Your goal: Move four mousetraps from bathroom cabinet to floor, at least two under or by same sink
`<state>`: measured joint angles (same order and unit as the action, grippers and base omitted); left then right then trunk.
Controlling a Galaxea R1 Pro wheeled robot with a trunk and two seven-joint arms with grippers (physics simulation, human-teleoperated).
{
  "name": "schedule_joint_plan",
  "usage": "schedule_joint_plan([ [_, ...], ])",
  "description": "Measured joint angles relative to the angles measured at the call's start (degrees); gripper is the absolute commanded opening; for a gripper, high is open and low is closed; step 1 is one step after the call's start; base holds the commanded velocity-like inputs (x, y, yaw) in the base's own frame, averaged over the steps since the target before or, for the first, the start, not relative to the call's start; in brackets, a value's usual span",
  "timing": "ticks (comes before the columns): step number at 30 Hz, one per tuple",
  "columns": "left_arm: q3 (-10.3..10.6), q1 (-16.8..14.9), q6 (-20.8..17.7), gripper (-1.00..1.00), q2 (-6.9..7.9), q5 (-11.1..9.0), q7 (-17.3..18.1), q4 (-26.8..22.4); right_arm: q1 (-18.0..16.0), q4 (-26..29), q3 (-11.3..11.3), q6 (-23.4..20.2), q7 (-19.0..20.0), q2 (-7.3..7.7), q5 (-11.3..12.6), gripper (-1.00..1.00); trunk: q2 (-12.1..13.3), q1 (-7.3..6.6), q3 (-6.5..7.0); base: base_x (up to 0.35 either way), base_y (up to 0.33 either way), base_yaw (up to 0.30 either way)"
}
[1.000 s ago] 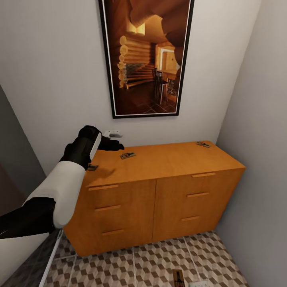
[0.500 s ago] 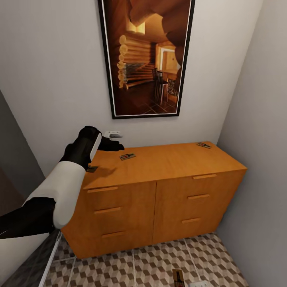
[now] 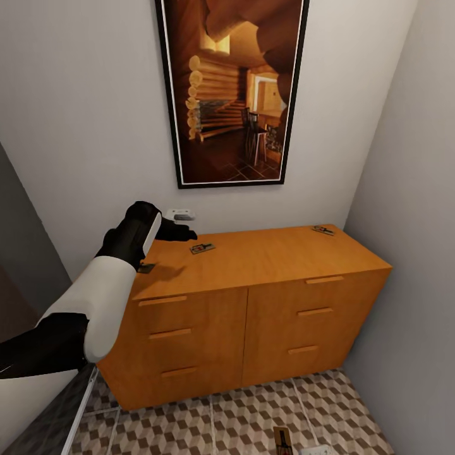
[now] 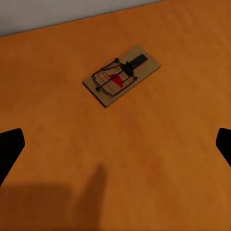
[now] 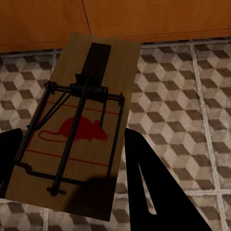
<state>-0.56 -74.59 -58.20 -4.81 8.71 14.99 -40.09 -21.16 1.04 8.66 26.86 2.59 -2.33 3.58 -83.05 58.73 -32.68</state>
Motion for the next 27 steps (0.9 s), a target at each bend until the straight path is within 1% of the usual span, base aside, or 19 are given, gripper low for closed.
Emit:
schedule_joint_plan([
  [12,-0.01,0.0,0.0,1.0,0.0,0.0,0.0,0.06,-0.02,0.0,0.0,0.0,0.08,0.03,0.0,-1.0,0.0,0.0,0.01,0.0,0.0,-0.01],
  [27,-0.01,0.0,0.01,1.0,0.08,0.01,-0.01,0.68,0.0,0.01,0.0,0.0,0.11,0.05,0.0,-1.0,0.0,0.0,0.52,0.0,0.0,-0.133],
])
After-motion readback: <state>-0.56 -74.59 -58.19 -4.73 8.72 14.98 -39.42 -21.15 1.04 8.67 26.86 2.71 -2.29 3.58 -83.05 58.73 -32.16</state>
